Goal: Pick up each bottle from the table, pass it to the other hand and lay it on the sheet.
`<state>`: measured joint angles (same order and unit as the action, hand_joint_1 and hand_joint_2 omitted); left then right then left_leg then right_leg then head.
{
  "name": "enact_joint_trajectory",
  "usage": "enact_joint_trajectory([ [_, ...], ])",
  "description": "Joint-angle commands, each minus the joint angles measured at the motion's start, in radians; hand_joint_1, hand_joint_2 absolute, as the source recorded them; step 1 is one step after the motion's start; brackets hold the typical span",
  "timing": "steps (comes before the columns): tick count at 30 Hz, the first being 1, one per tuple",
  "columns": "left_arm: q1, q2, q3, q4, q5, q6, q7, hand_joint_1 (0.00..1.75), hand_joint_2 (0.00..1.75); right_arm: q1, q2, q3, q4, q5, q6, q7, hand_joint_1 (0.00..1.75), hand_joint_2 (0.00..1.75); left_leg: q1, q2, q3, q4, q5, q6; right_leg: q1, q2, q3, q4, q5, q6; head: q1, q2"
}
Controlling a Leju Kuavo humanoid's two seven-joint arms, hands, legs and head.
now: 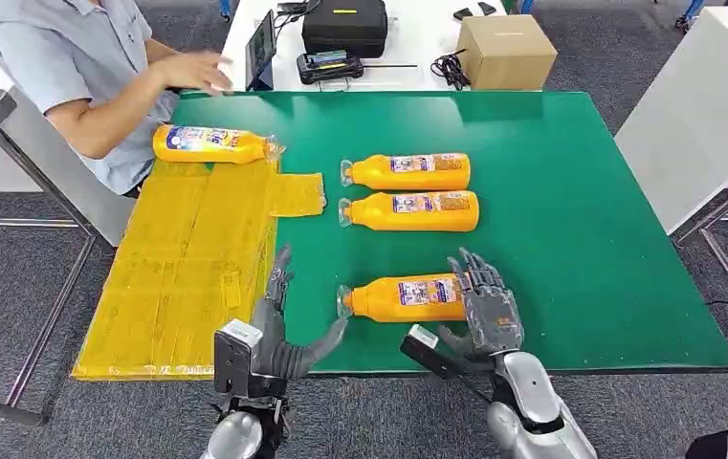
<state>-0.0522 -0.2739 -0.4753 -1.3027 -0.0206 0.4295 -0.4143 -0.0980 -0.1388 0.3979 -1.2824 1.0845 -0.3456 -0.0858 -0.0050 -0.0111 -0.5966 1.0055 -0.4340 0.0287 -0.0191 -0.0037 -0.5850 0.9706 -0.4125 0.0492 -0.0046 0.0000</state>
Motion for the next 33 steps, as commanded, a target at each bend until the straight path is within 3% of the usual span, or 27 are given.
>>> enact_joint_trajectory([
  [1,-0.048,0.0,-0.034,0.08,0.007,-0.009,0.015,0.0,1.75,-0.141,0.04,0.035,0.221,-0.001,0.034,-0.003,0.0,1.75,0.001,0.003,0.005,0.0,-0.002,-0.002,0.001,0.003,0.004,-0.001,0.0,-0.002,0.0,0.0],
  [9,-0.057,0.004,-0.047,0.084,0.013,-0.023,0.041,0.0,1.75,-0.186,0.027,0.096,0.278,-0.012,0.104,0.015,0.0,1.75,0.002,0.004,0.005,0.0,-0.002,-0.003,0.002,0.003,0.005,-0.001,-0.001,-0.003,0.0,0.0],
  [17,-0.05,0.014,-0.057,0.072,0.018,-0.058,0.078,0.0,1.75,-0.237,-0.042,0.194,0.246,-0.043,0.241,0.045,0.0,1.75,0.0,0.002,0.003,0.0,-0.001,-0.001,0.0,0.002,0.002,-0.001,0.0,-0.001,0.0,0.0],
  [33,-0.039,0.017,-0.058,0.068,0.004,-0.065,0.082,0.0,1.75,-0.306,-0.091,0.288,0.301,-0.063,0.315,0.096,0.0,1.75,0.001,0.002,0.004,0.0,-0.002,-0.002,0.001,0.001,0.004,-0.001,-0.001,-0.002,0.0,0.0],
])
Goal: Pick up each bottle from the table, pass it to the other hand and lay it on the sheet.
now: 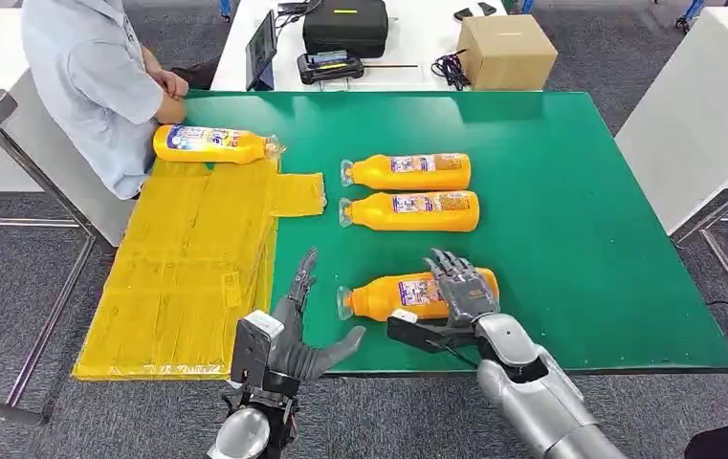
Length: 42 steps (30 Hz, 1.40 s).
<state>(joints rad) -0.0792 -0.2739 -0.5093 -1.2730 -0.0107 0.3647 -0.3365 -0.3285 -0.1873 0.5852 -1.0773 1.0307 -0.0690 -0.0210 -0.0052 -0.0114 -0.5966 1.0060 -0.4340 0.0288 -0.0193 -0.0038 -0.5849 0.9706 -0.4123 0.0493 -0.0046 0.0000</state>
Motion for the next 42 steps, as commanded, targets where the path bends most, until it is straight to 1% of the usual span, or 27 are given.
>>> enact_joint_trajectory([
  [1,-0.011,0.018,-0.022,0.037,-0.008,0.004,0.002,0.0,1.75,-0.084,-0.053,0.111,0.098,-0.015,0.048,0.033,1.38,1.75,0.001,0.002,0.004,0.0,-0.001,-0.001,0.001,0.001,0.004,-0.001,-0.001,-0.002,0.0,0.0],
  [2,-0.01,0.019,-0.021,0.036,-0.01,0.005,0.001,0.0,1.75,-0.088,-0.056,0.109,0.1,-0.03,0.058,0.034,1.75,1.75,0.0,0.001,0.002,-0.001,-0.001,-0.001,0.0,0.001,0.002,-0.001,0.0,-0.001,0.0,0.0],
  [3,-0.01,0.02,-0.019,0.036,-0.011,0.008,0.0,0.0,1.75,-0.093,-0.067,0.119,0.099,-0.042,0.079,0.036,1.75,1.75,0.001,0.002,0.004,0.0,-0.002,-0.002,0.001,0.001,0.004,-0.001,-0.001,-0.002,0.0,0.0],
  [6,-0.013,0.023,-0.02,0.043,-0.012,0.003,-0.002,0.0,1.75,-0.103,-0.102,0.144,0.092,-0.105,0.143,0.029,1.75,1.75,0.0,0.001,0.003,0.0,-0.001,-0.001,0.0,0.001,0.003,0.0,-0.001,-0.001,0.0,0.0],
  [10,-0.017,0.023,-0.019,0.05,-0.012,0.005,-0.007,0.0,1.75,-0.104,-0.129,0.158,0.081,-0.155,0.168,0.018,1.75,1.75,0.001,-0.001,0.004,-0.001,-0.001,-0.001,0.001,-0.001,0.004,-0.001,-0.001,-0.002,0.0,0.0],
  [12,-0.023,0.024,-0.021,0.057,-0.011,0.003,-0.01,0.0,1.75,-0.101,-0.132,0.138,0.076,-0.228,0.2,-0.012,1.75,1.75,0.001,-0.001,0.005,-0.001,-0.001,-0.002,0.001,0.0,0.006,-0.002,-0.001,-0.002,0.0,0.0],
  [14,-0.041,0.023,-0.03,0.079,-0.001,-0.007,-0.025,0.0,1.75,-0.101,-0.148,0.113,0.072,-0.353,0.255,-0.059,1.75,1.75,0.001,-0.001,0.005,0.0,-0.001,-0.002,0.001,-0.001,0.005,-0.001,-0.001,-0.002,0.0,0.0],
  [16,-0.053,0.02,-0.033,0.09,0.004,0.005,-0.044,0.0,1.75,-0.09,-0.16,0.099,0.074,-0.413,0.247,-0.08,1.75,1.75,0.001,-0.002,0.005,0.0,-0.001,-0.002,0.001,-0.002,0.006,-0.001,-0.001,-0.002,0.0,0.0],
  [18,-0.056,0.019,-0.035,0.091,0.005,0.005,-0.045,0.0,1.75,-0.086,-0.165,0.104,0.071,-0.417,0.245,-0.082,1.75,1.75,0.0,-0.003,0.004,0.0,0.0,-0.001,0.0,-0.002,0.004,-0.001,0.0,-0.001,0.0,0.0],
  [19,-0.056,0.019,-0.034,0.09,0.008,0.008,-0.047,0.0,1.75,-0.077,-0.159,0.091,0.068,-0.443,0.242,-0.092,1.75,1.75,0.001,-0.003,0.006,0.0,-0.001,-0.002,0.001,-0.003,0.007,-0.002,-0.001,-0.002,0.0,0.0],
  [21,-0.062,0.012,-0.028,0.09,0.012,0.036,-0.073,0.0,1.75,-0.035,-0.139,0.053,0.034,-0.537,0.234,-0.159,1.75,1.75,0.001,-0.003,0.006,0.0,0.0,-0.001,0.001,-0.002,0.007,-0.002,-0.001,-0.002,0.0,0.0],
  [22,-0.059,-0.002,-0.011,0.085,0.032,0.054,-0.096,0.0,1.75,-0.004,-0.108,0.012,0.009,-0.61,0.227,-0.216,1.75,1.75,0.001,-0.002,0.007,-0.001,-0.001,-0.002,0.001,-0.002,0.008,-0.002,-0.001,-0.002,0.0,0.0],
  [23,-0.059,-0.011,0.001,0.084,0.053,0.061,-0.106,0.0,1.75,0.015,-0.086,-0.005,-0.01,-0.651,0.237,-0.24,1.75,1.75,0.002,-0.002,0.007,0.0,0.0,-0.002,0.002,-0.002,0.008,-0.002,-0.001,-0.002,0.0,0.0],
  [24,-0.057,-0.031,0.029,0.082,0.096,0.082,-0.132,0.0,1.75,0.046,-0.053,-0.045,-0.041,-0.729,0.253,-0.281,1.75,1.75,0.001,-0.002,0.007,0.0,0.0,-0.001,0.001,-0.002,0.007,-0.002,0.0,-0.002,0.0,0.0],
  [25,-0.06,-0.048,0.054,0.093,0.177,0.09,-0.132,0.0,1.75,0.068,-0.018,-0.075,-0.079,-0.767,0.247,-0.296,1.75,1.75,0.002,-0.002,0.008,0.0,-0.001,-0.002,0.002,-0.002,0.009,-0.002,-0.001,-0.003,0.0,0.0],
  [27,-0.049,-0.063,0.098,0.097,0.352,0.059,-0.092,0.0,1.75,0.076,0.032,-0.101,-0.131,-0.798,0.226,-0.297,1.75,1.75,0.003,0.002,0.008,0.0,-0.001,-0.003,0.003,0.001,0.008,-0.002,0.0,-0.003,0.001,0.0],
  [28,-0.047,-0.054,0.094,0.1,0.388,0.053,-0.088,0.0,1.75,0.07,0.043,-0.1,-0.152,-0.801,0.223,-0.283,1.75,1.75,0.002,0.006,0.008,0.0,-0.002,-0.002,0.003,0.005,0.006,-0.001,0.0,-0.003,0.0,0.0],
  [29,-0.035,-0.055,0.111,0.099,0.481,0.018,-0.047,0.0,1.75,0.065,0.059,-0.117,-0.169,-0.831,0.22,-0.297,1.75,1.75,0.002,0.007,0.008,0.0,-0.003,-0.003,0.003,0.006,0.006,-0.001,0.0,-0.003,0.0,0.0],
  [30,-0.027,-0.048,0.111,0.102,0.515,0.012,-0.044,0.0,1.75,0.057,0.067,-0.122,-0.179,-0.849,0.228,-0.292,1.75,1.75,0.001,0.007,0.007,0.0,-0.002,-0.002,0.003,0.005,0.005,0.0,0.0,-0.003,0.0,0.0],
  [31,-0.02,-0.045,0.114,0.104,0.533,0.01,-0.049,0.0,1.75,0.05,0.067,-0.124,-0.186,-0.856,0.235,-0.284,1.75,1.75,0.0,0.006,0.006,0.0,-0.001,-0.002,0.002,0.005,0.004,0.0,0.0,-0.002,0.0,0.0],
  [32,-0.013,-0.05,0.128,0.107,0.563,0.019,-0.048,0.0,1.75,0.047,0.066,-0.125,-0.193,-0.852,0.229,-0.286,1.75,1.75,0.001,0.007,0.007,0.0,-0.002,-0.003,0.003,0.006,0.004,0.001,0.0,-0.003,-0.001,0.0],
  [33,-0.011,-0.047,0.127,0.109,0.585,0.031,-0.055,0.0,1.75,0.047,0.069,-0.131,-0.2,-0.852,0.226,-0.286,1.75,1.75,0.001,0.004,0.005,0.0,-0.001,-0.002,0.002,0.003,0.004,0.001,0.0,-0.002,0.0,0.0],
  [37,-0.015,-0.043,0.124,0.128,0.629,0.053,-0.061,0.0,1.75,0.047,0.071,-0.139,-0.216,-0.867,0.23,-0.296,1.75,1.75,0.002,0.005,0.005,0.0,-0.002,-0.002,0.003,0.005,0.004,0.0,-0.001,-0.002,0.0,0.0],
  [39,-0.024,-0.033,0.104,0.151,0.669,0.016,-0.015,0.0,1.75,0.045,0.075,-0.133,-0.222,-0.876,0.238,-0.313,1.75,1.75,0.002,0.003,0.005,0.0,-0.001,-0.002,0.002,0.002,0.005,0.0,-0.001,-0.002,0.0,0.0],
  [42,-0.035,-0.013,0.05,0.164,0.683,-0.077,-0.013,0.0,1.75,0.024,0.093,-0.121,-0.213,-0.9,0.246,-0.325,1.75,1.75,0.0,0.004,0.006,0.0,-0.001,-0.002,0.0,0.004,0.005,0.0,-0.001,-0.002,0.0,0.0],
])
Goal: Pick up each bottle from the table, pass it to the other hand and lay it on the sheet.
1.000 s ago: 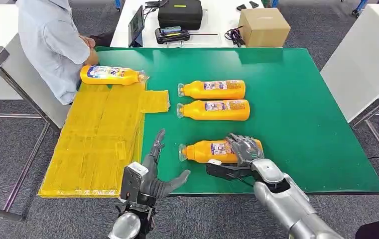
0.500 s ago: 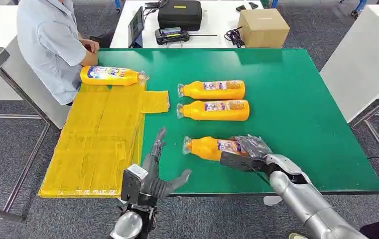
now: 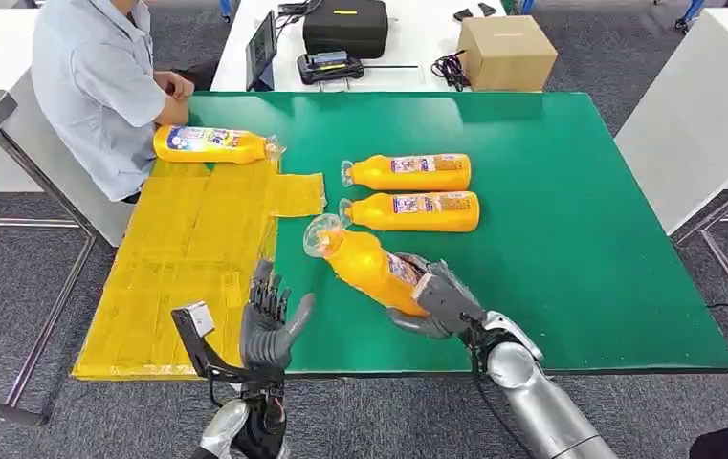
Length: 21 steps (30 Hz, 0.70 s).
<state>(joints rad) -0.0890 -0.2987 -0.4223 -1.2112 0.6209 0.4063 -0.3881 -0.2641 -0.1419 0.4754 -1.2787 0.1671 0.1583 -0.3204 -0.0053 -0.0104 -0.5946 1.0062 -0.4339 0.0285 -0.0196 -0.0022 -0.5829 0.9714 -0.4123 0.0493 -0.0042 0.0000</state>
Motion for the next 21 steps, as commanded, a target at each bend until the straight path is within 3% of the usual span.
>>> enact_joint_trajectory([
  [1,-0.025,0.01,-0.039,0.102,0.052,-0.119,0.039,0.0,1.75,-0.043,0.051,-0.009,-0.011,-0.035,0.019,-0.026,1.75,1.75,0.0,0.002,0.002,-0.001,-0.001,-0.001,0.0,0.001,0.001,0.0,0.0,-0.001,0.0,0.0],
  [8,-0.104,0.056,-0.14,0.096,-0.098,-0.152,-0.081,0.0,1.75,-0.147,0.041,0.073,0.182,-0.107,0.116,0.01,1.75,1.75,0.0,0.002,0.001,0.0,0.0,-0.001,0.0,0.001,0.0,-0.001,0.0,-0.002,0.0,0.0],
  [16,-0.134,0.045,-0.157,0.128,-0.184,-0.159,-0.125,0.0,1.75,-0.225,0.088,0.176,0.33,-0.115,0.138,0.003,1.75,1.75,0.001,0.005,0.003,0.0,-0.002,-0.002,0.001,0.004,0.002,0.0,0.0,-0.002,0.0,0.0],
  [21,-0.169,0.012,-0.14,0.24,-0.19,-0.156,-0.089,0.0,1.75,-0.254,0.113,0.267,0.35,-0.061,0.132,-0.011,1.75,1.75,0.001,0.003,0.002,0.0,-0.001,-0.001,0.001,0.003,0.001,-0.001,0.0,-0.002,0.0,0.0],
])
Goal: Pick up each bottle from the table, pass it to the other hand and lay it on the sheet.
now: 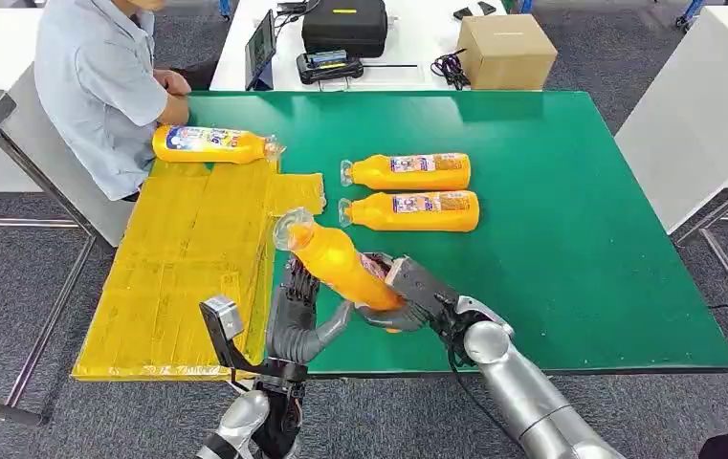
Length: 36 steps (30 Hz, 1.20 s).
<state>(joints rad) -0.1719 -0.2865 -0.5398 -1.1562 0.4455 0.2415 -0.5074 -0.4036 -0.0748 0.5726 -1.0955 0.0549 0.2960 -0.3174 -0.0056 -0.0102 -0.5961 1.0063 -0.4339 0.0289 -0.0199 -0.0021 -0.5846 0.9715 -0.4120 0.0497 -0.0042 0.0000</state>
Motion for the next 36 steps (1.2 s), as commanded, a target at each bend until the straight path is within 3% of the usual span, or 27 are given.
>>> enact_joint_trajectory([
  [1,-0.085,-0.002,-0.022,0.188,-0.014,0.007,0.03,0.0,1.75,-0.114,0.051,0.171,0.165,0.05,-0.007,-0.013,1.75,1.75,0.0,0.002,0.003,-0.001,0.0,-0.001,0.0,0.002,0.002,-0.001,0.0,-0.001,0.0,0.0],
  [23,-0.125,-0.04,0.075,0.285,-0.02,0.004,0.02,0.0,1.75,-0.11,0.042,0.281,0.054,0.055,-0.006,-0.018,1.75,1.75,0.001,0.002,0.002,0.001,-0.002,-0.002,0.001,0.002,0.002,0.0,-0.001,-0.002,0.0,0.0],
  [24,-0.119,-0.04,0.084,0.268,-0.014,-0.009,0.015,1.75,1.75,-0.114,0.047,0.285,0.062,0.048,0.002,-0.023,1.75,1.75,0.001,0.002,0.001,0.001,-0.001,-0.002,0.001,0.002,0.001,0.0,-0.001,-0.002,0.0,0.0],
  [36,-0.07,-0.035,0.114,0.131,0.002,-0.018,-0.023,1.75,1.75,-0.105,0.048,0.253,0.076,-0.021,0.033,-0.032,1.69,1.75,0.001,0.002,0.001,0.001,-0.002,-0.002,0.001,0.002,0.001,0.001,-0.001,-0.002,0.0,0.0],
])
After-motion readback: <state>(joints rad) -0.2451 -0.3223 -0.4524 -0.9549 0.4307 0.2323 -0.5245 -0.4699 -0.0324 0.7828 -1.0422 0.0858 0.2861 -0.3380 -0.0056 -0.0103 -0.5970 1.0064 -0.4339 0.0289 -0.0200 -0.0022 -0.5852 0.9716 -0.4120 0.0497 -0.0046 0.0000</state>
